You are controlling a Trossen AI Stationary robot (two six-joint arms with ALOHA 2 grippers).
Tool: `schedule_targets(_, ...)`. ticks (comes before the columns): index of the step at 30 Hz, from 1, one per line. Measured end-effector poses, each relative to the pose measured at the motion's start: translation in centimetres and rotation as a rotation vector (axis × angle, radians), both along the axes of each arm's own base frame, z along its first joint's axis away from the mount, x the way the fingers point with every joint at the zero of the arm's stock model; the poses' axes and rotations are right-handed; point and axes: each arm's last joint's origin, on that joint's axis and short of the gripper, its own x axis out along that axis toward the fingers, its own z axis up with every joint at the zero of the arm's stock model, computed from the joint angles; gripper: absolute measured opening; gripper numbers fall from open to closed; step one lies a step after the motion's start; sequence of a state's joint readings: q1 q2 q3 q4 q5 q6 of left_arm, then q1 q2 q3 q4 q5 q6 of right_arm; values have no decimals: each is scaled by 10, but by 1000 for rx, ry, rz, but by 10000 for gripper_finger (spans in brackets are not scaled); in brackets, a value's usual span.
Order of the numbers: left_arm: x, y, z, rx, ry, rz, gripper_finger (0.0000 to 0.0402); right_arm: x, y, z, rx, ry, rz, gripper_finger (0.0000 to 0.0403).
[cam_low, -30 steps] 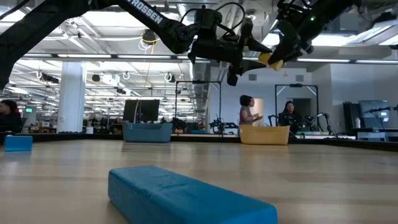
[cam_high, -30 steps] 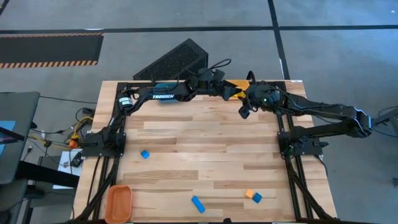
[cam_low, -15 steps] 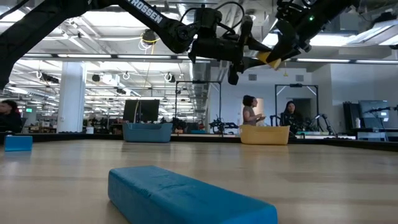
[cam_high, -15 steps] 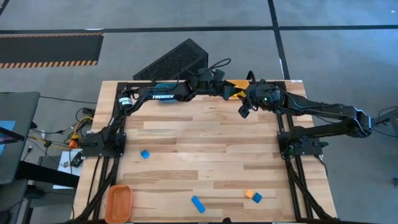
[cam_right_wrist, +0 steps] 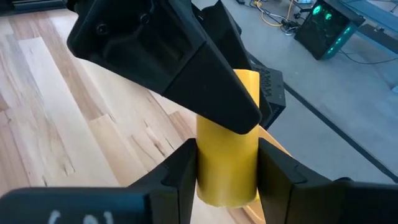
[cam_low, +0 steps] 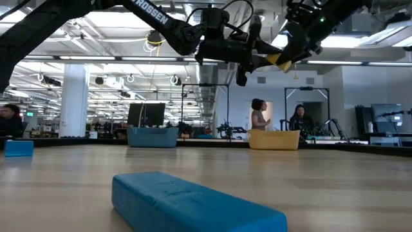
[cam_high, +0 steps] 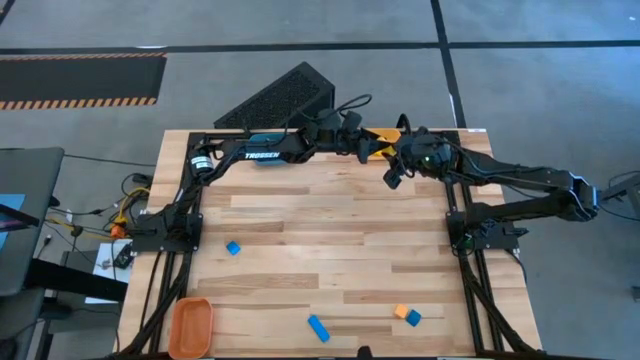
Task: Sort & place blocks by color
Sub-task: Put the yellow block into the yellow bin, then put the orange block into the yellow bin
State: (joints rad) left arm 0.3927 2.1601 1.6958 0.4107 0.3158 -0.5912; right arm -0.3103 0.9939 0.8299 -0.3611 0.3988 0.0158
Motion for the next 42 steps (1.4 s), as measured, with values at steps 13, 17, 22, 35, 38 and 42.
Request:
schedule_targets(13, -27, 68, -33, -62, 175, 321, 100, -21, -25, -15, 229, -15, -317, 204)
schedule_targets(17, -29, 87, -75, -283, 198, 265, 100, -25, -31, -15, 271, -50, -350, 207)
schedule_targets(22, -25, 93, -85, -306, 224, 277, 100, -27, -32, -15, 297, -63, -366, 198)
schedule_targets(35, -8, 89, -80, -134, 285, 312, 135, -22, -22, -18, 355, -59, -334, 186)
schedule_targets(38, -8, 89, -79, -123, 279, 297, 204, -22, -21, -19, 361, -57, -336, 190)
schedule_targets(42, -7, 88, -79, -126, 279, 249, 269, -21, -19, -19, 368, -60, -332, 191)
